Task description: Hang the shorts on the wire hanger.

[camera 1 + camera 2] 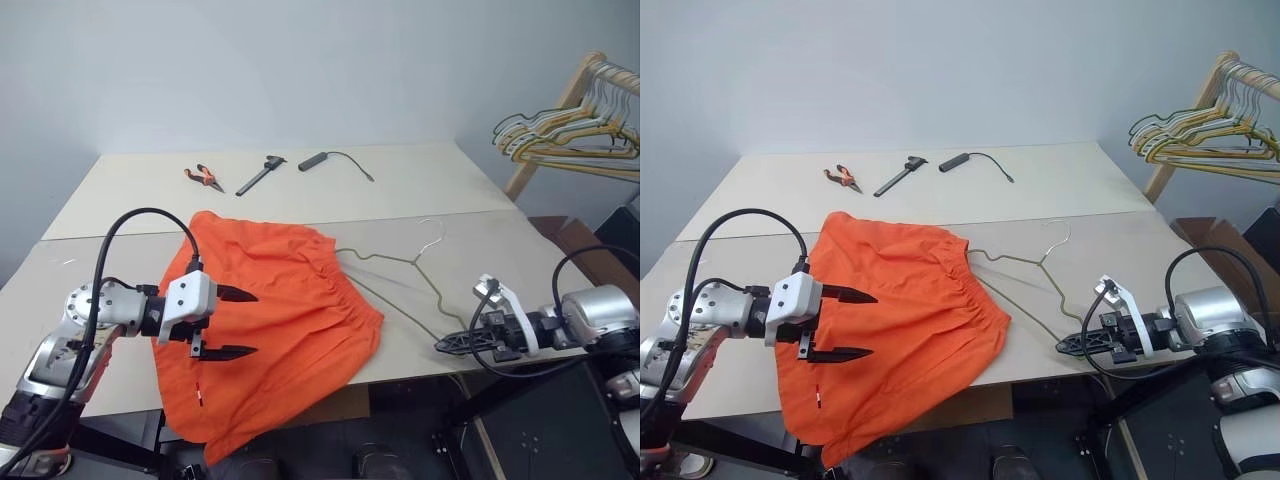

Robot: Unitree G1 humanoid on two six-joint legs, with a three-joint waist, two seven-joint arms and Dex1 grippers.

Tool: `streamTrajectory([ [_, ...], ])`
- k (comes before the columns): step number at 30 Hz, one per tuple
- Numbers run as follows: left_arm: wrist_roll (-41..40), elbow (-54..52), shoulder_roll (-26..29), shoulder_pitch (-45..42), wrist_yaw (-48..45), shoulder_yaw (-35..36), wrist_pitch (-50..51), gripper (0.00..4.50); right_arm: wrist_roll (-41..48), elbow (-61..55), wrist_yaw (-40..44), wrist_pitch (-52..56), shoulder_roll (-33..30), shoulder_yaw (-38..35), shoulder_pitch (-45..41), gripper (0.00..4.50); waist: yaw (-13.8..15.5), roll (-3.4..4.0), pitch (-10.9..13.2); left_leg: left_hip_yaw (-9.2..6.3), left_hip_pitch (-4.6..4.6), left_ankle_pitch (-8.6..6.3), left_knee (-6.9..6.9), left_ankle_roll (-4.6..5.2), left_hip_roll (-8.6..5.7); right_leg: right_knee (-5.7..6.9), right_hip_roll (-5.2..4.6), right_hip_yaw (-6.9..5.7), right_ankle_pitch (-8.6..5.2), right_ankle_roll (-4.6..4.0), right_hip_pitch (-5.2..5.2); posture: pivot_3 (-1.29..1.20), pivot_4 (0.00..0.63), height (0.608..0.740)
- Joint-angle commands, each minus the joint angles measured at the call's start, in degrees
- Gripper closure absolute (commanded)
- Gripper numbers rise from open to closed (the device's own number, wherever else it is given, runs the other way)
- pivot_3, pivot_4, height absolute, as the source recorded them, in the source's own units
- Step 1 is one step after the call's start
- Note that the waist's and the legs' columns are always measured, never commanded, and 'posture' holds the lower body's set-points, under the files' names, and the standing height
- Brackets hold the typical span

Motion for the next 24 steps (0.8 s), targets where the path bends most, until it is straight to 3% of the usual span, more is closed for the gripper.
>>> streamTrajectory([
  [1,1.09,-1.63,0.40,0.06,0.48,-0.04,-1.78,0.05,-0.96,0.14,2.76,-1.27,0.48,0.92,-2.32,4.50,0.10,0.00,0.00,0.00,0.00,0.00,0.00,0.00,0.01,0.00,0.01,0.00,0.00,0.00,0.00,0.01,0.000,0.740],
  [8,1.83,-0.84,-0.44,-1.45,0.68,-1.16,-1.92,0.05,-6.33,11.66,0.11,-3.37,7.35,2.32,-8.93,4.50,0.08,0.01,-0.01,0.03,0.02,0.00,0.03,0.00,0.01,0.02,0.02,0.01,0.01,-0.01,0.03,0.01,0.000,0.740],
  [15,2.04,-0.80,-0.53,-1.54,0.97,-0.97,-1.90,0.05,-11.68,21.36,4.43,-8.90,11.22,3.69,-15.30,4.50,0.35,0.02,-0.01,0.02,-0.11,0.00,0.07,0.00,0.00,0.02,0.00,-0.02,0.01,-0.01,-0.05,0.02,0.000,0.740],
  [24,2.25,-1.63,-0.27,-0.50,1.68,-1.08,-1.61,0.05,-8.35,26.75,5.04,-15.13,13.23,12.85,-20.33,4.50,0.24,0.04,-0.02,0.01,-0.08,0.00,0.14,0.00,0.01,0.13,0.00,-0.03,0.01,-0.02,-0.05,0.03,0.000,0.740],
])
